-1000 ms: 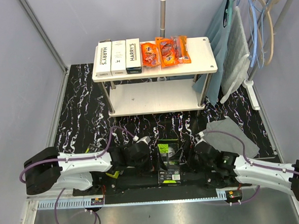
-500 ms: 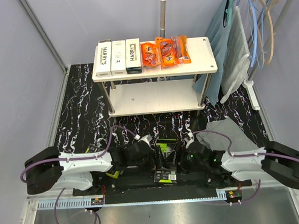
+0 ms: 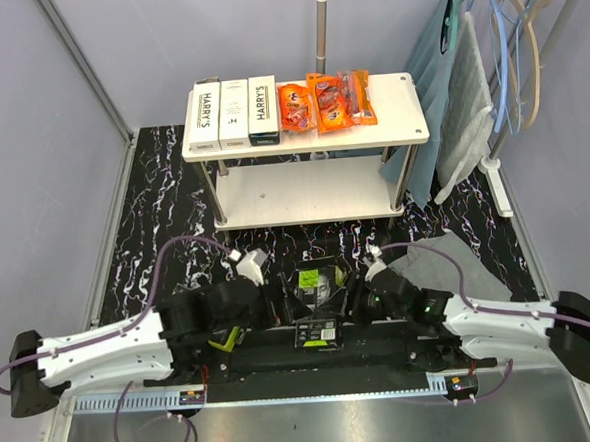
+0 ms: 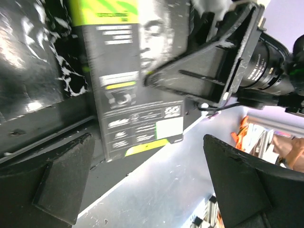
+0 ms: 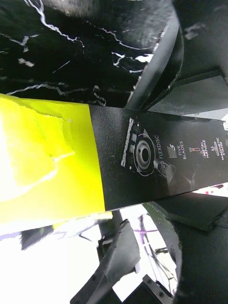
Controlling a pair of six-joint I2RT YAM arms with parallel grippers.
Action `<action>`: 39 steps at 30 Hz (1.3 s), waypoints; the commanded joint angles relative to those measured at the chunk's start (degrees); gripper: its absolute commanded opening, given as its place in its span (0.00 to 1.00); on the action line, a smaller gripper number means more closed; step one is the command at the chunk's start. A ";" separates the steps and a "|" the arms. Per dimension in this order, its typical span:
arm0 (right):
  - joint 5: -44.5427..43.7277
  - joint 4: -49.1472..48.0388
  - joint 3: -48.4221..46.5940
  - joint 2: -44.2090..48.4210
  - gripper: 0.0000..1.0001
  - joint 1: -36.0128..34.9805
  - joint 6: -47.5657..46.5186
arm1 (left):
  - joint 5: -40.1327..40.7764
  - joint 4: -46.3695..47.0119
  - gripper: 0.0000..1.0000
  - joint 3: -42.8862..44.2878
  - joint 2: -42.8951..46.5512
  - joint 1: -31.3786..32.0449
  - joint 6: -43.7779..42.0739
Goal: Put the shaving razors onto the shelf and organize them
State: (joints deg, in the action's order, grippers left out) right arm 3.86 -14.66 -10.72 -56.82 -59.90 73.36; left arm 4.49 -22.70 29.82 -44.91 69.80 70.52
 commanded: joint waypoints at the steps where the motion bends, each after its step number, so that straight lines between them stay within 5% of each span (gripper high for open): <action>1: -6.84 13.57 -5.53 11.36 0.34 0.13 -2.87 | 7.72 -7.27 0.99 0.68 8.94 -0.02 -2.23; 9: -8.87 19.84 -6.24 23.49 0.32 0.13 -1.91 | 3.69 1.85 0.99 -8.81 17.13 -0.01 0.40; 18: -7.37 15.19 -9.05 25.26 0.32 0.22 -3.84 | -0.36 16.18 0.99 -10.40 6.87 -0.01 0.49; 25: -6.23 6.58 -8.35 26.67 0.31 0.13 -2.87 | -4.75 37.34 0.99 -15.49 1.75 -0.10 0.67; 39: -5.79 2.96 -8.26 27.64 0.31 0.05 -2.96 | -9.15 52.40 0.98 -17.26 -2.82 0.78 -0.38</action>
State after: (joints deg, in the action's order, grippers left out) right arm -1.87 -2.35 -15.86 -30.92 -59.86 69.97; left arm -2.17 21.91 11.75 -45.98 69.91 71.37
